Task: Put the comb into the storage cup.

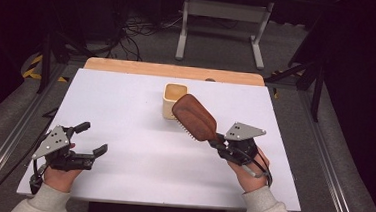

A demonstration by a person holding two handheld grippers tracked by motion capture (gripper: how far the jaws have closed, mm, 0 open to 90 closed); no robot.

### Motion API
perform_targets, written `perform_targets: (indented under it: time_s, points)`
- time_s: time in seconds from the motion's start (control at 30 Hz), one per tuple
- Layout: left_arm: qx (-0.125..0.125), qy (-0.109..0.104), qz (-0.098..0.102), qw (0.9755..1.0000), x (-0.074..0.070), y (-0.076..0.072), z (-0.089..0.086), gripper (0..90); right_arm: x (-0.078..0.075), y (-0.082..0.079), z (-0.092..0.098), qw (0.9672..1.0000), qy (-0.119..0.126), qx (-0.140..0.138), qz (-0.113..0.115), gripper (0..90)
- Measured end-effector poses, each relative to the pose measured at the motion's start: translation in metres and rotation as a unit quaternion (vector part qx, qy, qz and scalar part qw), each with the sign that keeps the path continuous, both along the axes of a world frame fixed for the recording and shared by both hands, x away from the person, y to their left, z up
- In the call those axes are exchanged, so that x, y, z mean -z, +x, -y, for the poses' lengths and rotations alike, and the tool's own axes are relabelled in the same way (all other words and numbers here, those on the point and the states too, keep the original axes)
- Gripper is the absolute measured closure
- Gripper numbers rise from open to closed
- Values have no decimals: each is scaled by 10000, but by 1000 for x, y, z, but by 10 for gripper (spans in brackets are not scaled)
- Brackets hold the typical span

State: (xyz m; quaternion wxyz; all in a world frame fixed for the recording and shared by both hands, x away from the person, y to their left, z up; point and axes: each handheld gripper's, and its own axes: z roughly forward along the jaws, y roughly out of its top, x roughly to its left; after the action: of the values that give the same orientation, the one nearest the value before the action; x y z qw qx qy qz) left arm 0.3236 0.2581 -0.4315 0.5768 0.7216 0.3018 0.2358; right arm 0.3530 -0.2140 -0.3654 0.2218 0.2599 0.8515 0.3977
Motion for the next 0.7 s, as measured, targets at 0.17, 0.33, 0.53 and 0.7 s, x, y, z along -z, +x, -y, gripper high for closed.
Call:
perform_targets:
  time_s: [0.17, 0.33, 0.53, 0.7]
  points:
    - [10, -5, -41, 10000, 0, 1, 1, 43, 5, -1, -5, 9994, 208, -236, 174, 725]
    - [-32, -18, -46, 10000, 0, 1, 3, 22, 11, -2, -14, 9978, 424, -430, 266, 725]
    - [62, -66, -179, 9998, 0, 3, 4, 12, 22, 0, -26, 9942, 779, -637, 381, 724]
    - [140, -67, -222, 9996, 0, 3, 6, 5, 31, 3, -34, 9935, 774, -738, 389, 724]
